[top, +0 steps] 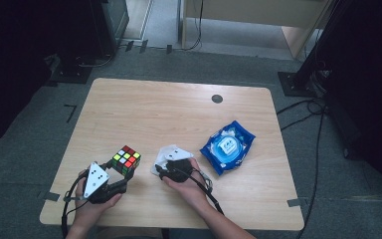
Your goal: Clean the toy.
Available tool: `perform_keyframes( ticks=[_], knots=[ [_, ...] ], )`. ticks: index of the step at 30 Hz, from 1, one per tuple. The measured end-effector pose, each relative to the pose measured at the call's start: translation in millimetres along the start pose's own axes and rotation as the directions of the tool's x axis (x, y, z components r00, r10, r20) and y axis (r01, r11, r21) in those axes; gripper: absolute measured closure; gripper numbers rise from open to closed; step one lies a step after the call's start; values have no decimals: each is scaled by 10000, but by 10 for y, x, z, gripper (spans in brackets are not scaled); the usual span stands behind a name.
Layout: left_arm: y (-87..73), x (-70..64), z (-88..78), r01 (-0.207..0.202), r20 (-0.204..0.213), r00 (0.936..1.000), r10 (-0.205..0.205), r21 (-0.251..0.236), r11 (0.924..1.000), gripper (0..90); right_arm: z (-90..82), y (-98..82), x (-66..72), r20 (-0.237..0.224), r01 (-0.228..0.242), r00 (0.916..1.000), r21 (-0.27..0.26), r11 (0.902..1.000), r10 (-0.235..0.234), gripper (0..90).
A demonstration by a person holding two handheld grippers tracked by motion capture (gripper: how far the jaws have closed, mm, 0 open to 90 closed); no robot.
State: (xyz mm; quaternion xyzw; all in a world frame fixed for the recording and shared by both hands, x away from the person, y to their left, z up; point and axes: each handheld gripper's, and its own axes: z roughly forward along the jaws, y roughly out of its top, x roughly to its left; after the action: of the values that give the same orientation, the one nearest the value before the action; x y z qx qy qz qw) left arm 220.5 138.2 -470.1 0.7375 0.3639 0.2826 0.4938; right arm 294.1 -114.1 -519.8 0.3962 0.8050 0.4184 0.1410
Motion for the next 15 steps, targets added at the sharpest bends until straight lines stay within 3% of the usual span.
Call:
perform_keyframes(
  ticks=[5, 7, 9, 11, 13, 15],
  knots=[
    [-8, -1, -2, 49, 62, 10000, -49, 34, 10000, 341, 11, -7, 20, 516, 252, 9983, 214, 9995, -263, 563],
    [-8, -23, 18, -23, 143, 9999, 22, 50, 10000, 341, 1, -16, 28, 811, 377, 9959, 212, 9991, -393, 661],
    [-5, -44, 32, -103, 252, 9996, 101, 79, 9999, 341, -16, -22, 14, 834, 608, 9946, 234, 9979, -626, 793],
    [-2, -61, 47, -164, 349, 9993, 161, 89, 9998, 341, -46, -19, -33, 719, 562, 9957, 314, 9979, -584, 848],
    [1, -75, 69, -189, 500, 9986, 185, 77, 9998, 341, -112, -6, -80, 611, 363, 9975, 39, 9993, -365, 858],
    [6, -97, 104, -287, 644, 9975, 278, 131, 9995, 341, -256, 51, -109, 354, 71, 9994, -818, 9966, -42, 859]
  ],
)
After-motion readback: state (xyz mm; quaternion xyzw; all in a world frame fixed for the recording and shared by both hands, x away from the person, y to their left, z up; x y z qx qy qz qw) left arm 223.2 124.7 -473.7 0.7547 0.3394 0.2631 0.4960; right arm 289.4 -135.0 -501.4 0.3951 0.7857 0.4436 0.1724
